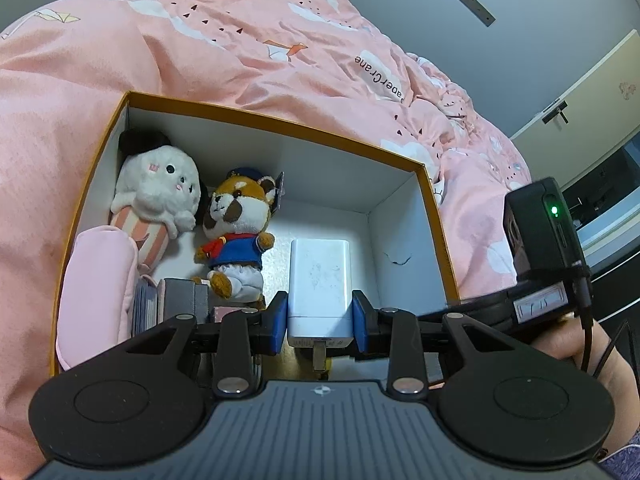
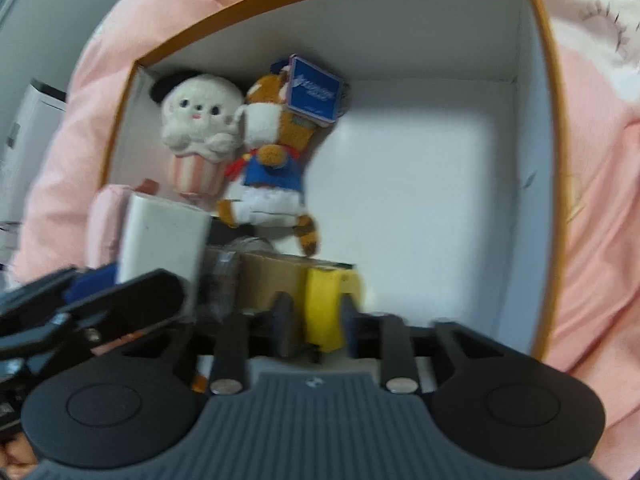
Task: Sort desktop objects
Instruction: 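Lower the charger into the box with the left tool while the right tool lowers the yellow stick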
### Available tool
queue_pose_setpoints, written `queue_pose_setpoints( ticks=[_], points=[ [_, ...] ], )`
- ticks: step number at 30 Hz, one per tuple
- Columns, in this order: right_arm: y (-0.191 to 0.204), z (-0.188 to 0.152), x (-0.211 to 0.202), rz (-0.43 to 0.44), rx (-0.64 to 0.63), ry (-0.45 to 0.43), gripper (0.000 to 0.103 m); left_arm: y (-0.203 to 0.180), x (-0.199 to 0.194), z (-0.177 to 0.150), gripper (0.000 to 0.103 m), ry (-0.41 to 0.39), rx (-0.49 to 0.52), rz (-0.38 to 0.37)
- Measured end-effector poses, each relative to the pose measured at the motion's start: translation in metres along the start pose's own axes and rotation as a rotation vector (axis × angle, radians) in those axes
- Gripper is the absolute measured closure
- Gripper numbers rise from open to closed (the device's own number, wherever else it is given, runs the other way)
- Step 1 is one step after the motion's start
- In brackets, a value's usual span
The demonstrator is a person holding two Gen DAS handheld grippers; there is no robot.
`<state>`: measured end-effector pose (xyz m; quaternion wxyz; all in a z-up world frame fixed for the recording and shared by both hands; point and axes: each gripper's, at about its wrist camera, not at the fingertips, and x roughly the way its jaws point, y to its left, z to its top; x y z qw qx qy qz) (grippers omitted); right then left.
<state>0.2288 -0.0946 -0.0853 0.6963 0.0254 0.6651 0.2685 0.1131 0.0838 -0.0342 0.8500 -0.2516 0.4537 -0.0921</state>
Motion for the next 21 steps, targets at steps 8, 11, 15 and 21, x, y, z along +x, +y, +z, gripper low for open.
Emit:
queue_pose_setpoints(
  ticks=[8, 11, 15, 21],
  points=[
    [0.009, -0.011, -0.022, -0.056, -0.101, -0.106, 0.065, -0.003, 0.001, 0.002, 0.066, 0.009, 0.005, -0.022],
    [0.008, -0.017, -0.049, -0.058, -0.147, -0.202, 0.064, -0.010, 0.008, 0.004, 0.066, 0.031, 0.014, -0.050],
    [0.008, -0.025, -0.079, -0.149, -0.274, -0.321, 0.060, -0.022, 0.020, 0.005, 0.066, 0.049, 0.042, -0.035],
    [0.001, -0.031, -0.086, -0.106, -0.344, -0.292, 0.060, -0.035, 0.034, 0.000, 0.066, 0.081, 0.131, 0.039]
  ],
)
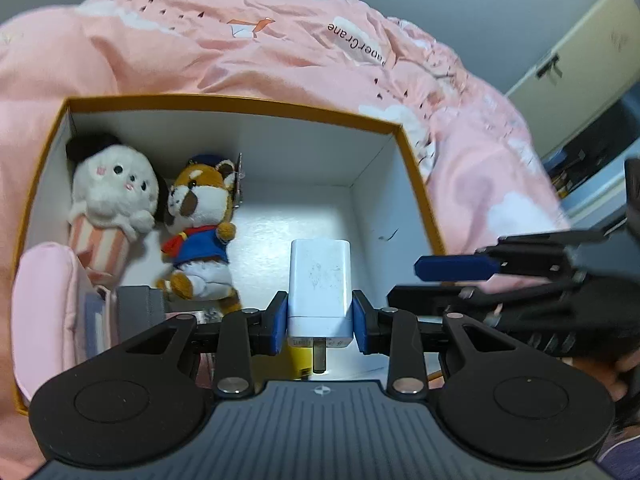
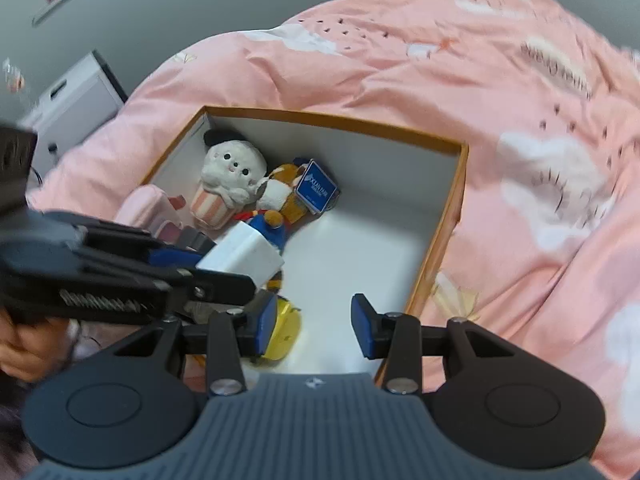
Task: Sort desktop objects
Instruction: 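Lower the charger into the box with the left tool while the right tool lowers the yellow stick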
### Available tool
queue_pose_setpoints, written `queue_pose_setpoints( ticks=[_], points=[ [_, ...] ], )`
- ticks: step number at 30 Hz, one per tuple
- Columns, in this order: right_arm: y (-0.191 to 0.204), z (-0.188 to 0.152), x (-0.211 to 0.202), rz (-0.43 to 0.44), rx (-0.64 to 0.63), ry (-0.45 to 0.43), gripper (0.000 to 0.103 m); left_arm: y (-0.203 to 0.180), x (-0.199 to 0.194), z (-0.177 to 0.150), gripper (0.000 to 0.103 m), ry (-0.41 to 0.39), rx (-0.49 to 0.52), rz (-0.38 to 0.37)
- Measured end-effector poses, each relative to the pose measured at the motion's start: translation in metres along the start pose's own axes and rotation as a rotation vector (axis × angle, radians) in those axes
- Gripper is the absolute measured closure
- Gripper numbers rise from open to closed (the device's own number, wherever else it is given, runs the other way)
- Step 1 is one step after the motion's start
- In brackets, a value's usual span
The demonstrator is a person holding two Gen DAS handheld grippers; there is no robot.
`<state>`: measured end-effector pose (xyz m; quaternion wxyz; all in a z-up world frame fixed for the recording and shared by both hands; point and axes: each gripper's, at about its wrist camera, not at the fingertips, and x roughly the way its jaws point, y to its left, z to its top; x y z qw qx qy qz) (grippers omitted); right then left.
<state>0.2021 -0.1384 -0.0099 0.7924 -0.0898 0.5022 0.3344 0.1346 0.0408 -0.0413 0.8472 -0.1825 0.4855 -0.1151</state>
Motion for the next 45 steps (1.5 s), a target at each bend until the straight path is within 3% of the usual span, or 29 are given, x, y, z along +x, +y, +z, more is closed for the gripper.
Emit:
queue_pose_setpoints(
  ticks=[2, 5, 7, 10, 14, 16, 22, 29, 35, 39, 45],
  points=[
    [-0.010, 0.000, 0.001, 0.039, 0.092, -0.007, 0.060, -0.003, 0.000, -0.005, 0.066, 0.002, 0.034, 0.016],
    [-0.027, 0.000, 0.004, 0.165, 0.257, -0.015, 0.058, -0.006, -0.004, -0.011, 0.066, -0.004, 0.077, 0.029],
    [-0.031, -0.001, 0.010, 0.264, 0.354, -0.001, 0.051, -0.008, -0.008, -0.014, 0.066, -0.019, 0.093, 0.036],
    [-0.027, -0.001, 0.024, 0.356, 0.424, 0.038, 0.047, -0.006, -0.015, -0.016, 0.066, -0.047, 0.083, 0.020],
    [-0.016, -0.002, 0.035, 0.395, 0.463, 0.050, 0.048, 0.001, -0.024, -0.019, 0.066, -0.070, 0.034, -0.045],
    [-0.014, -0.002, 0.040, 0.418, 0.483, 0.056, 0.062, 0.005, -0.027, -0.019, 0.066, -0.073, 0.016, -0.059],
    [-0.009, 0.000, 0.045, 0.432, 0.498, 0.054, 0.064, 0.014, -0.029, -0.017, 0.066, -0.083, 0.000, -0.052],
    [0.000, 0.015, 0.045, 0.252, 0.397, 0.078, 0.065, 0.044, -0.052, -0.019, 0.059, -0.095, -0.075, -0.051],
    [0.024, 0.020, 0.060, 0.152, 0.265, 0.164, 0.065, 0.069, -0.071, -0.022, 0.059, -0.155, -0.133, 0.033],
    [0.050, 0.027, 0.058, 0.070, 0.073, 0.193, 0.065, 0.073, -0.073, -0.024, 0.059, -0.153, -0.132, 0.012],
    [0.091, 0.034, 0.057, -0.018, -0.349, 0.301, 0.066, 0.076, -0.074, -0.026, 0.059, -0.164, -0.132, -0.006]
  ],
)
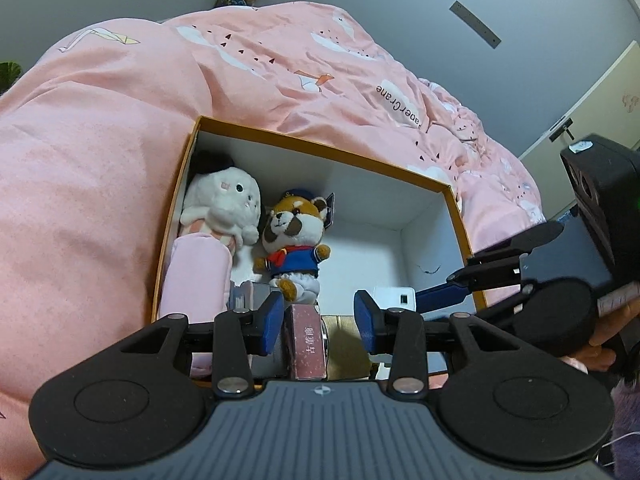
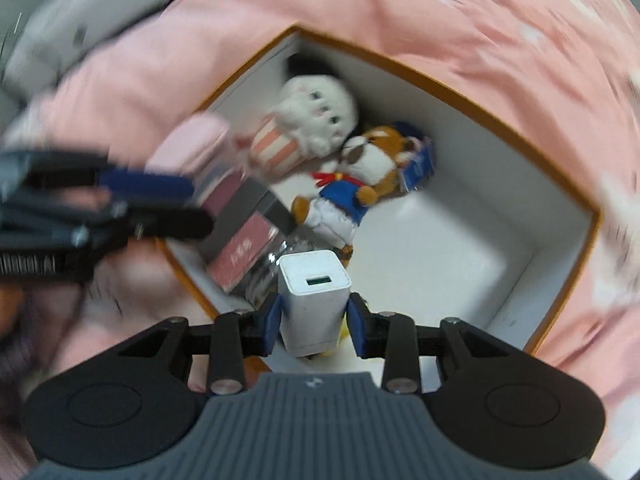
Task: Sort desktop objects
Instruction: 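Lower the charger into the box with the left tool while the right tool lowers the yellow stick, then open both tools to release the charger and yellow stick in the box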
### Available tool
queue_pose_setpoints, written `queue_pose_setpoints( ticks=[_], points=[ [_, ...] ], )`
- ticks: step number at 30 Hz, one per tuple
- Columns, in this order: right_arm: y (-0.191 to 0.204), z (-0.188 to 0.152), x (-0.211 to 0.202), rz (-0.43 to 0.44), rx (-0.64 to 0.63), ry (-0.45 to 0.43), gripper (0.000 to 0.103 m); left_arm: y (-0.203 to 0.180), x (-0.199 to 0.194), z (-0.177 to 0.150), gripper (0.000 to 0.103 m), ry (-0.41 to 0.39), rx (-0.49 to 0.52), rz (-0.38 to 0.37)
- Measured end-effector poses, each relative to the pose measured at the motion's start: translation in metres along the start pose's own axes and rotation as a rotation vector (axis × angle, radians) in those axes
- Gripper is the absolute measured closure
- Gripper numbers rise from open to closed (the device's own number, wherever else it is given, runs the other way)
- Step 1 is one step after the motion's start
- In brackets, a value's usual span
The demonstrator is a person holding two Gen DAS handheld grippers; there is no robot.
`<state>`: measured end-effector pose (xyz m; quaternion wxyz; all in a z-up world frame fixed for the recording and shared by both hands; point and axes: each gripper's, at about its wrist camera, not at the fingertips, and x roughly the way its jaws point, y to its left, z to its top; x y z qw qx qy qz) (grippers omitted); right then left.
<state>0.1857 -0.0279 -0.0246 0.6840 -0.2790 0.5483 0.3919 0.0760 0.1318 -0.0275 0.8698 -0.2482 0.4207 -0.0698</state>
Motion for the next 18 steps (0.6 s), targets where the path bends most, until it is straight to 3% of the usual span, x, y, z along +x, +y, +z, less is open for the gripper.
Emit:
queue_pose_setpoints(
  ticks=[4, 10, 15, 18],
  points=[
    [0.020, 0.005, 0.008, -0.033, -0.215, 0.079, 0.066, 0.006, -0.002, -0.001, 0.059, -0.006, -0.017, 0.007],
    [0.030, 0.006, 0.018, -0.094, -0.371, 0.135, 0.066, 0.013, -0.005, -0.001, 0.059, -0.013, -0.032, 0.013],
    [0.033, 0.016, 0.021, -0.126, -0.416, 0.182, 0.066, 0.012, -0.006, -0.001, 0.059, -0.015, -0.026, -0.002],
    [0.022, 0.021, 0.019, -0.117, -0.352, 0.207, 0.066, 0.012, -0.006, -0.002, 0.059, -0.014, -0.022, -0.003]
  ],
)
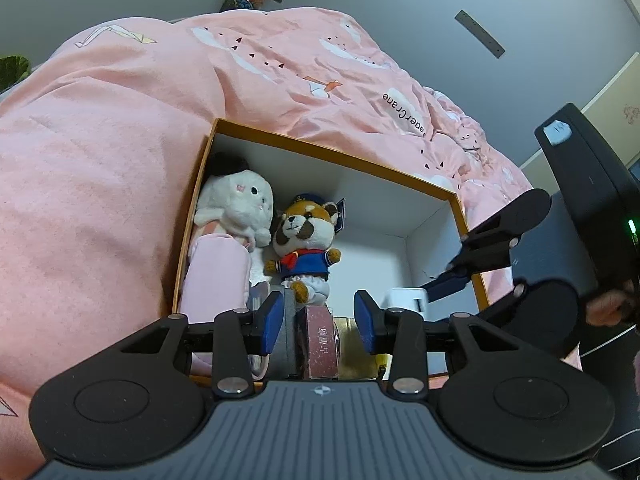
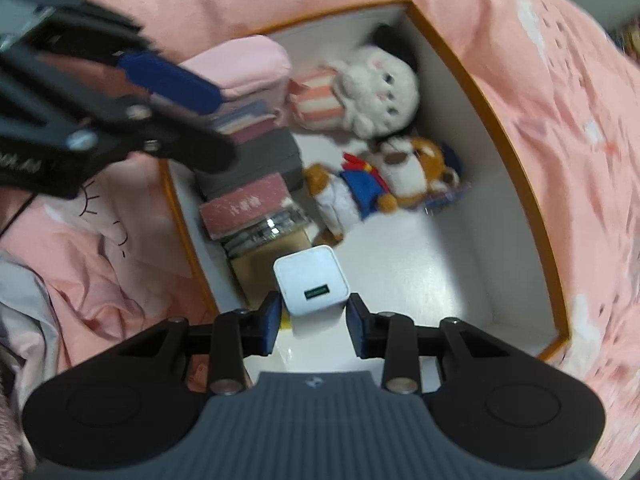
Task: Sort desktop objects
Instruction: 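Open both tools to release the charger and yellow stick in the box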
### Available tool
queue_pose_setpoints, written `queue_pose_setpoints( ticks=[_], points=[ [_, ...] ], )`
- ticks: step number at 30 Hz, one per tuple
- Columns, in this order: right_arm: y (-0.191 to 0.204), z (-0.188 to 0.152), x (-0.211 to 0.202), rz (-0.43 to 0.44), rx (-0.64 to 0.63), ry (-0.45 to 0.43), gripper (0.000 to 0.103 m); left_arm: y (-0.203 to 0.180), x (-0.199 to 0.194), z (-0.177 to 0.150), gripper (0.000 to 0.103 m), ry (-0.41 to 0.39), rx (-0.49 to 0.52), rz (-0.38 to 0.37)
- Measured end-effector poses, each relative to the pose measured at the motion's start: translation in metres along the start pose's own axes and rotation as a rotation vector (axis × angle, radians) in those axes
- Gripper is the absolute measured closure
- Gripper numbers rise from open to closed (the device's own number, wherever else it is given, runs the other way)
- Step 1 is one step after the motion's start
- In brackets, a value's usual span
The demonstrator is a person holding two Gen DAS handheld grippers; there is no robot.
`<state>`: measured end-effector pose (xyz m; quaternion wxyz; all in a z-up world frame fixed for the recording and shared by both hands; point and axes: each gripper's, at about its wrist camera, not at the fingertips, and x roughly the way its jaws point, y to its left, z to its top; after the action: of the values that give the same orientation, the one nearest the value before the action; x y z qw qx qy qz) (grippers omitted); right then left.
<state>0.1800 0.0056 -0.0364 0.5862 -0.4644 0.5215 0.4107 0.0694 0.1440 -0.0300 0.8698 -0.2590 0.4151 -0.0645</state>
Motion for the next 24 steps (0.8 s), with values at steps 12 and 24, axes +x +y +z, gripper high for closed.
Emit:
queue_pose_setpoints(
  ticks=[12, 24],
  points=[
    [-0.025, -0.009, 0.044, 0.055, 0.047, 0.223, 0.066, -0.001, 0.001, -0.002, 0.060, -0.002, -0.004, -0.008],
    [-0.064, -0.003, 0.085, 0.247, 0.281, 0.335, 0.066, 0.005, 0.003, -0.001, 0.060, 0.005, -0.023, 0.007]
  ],
)
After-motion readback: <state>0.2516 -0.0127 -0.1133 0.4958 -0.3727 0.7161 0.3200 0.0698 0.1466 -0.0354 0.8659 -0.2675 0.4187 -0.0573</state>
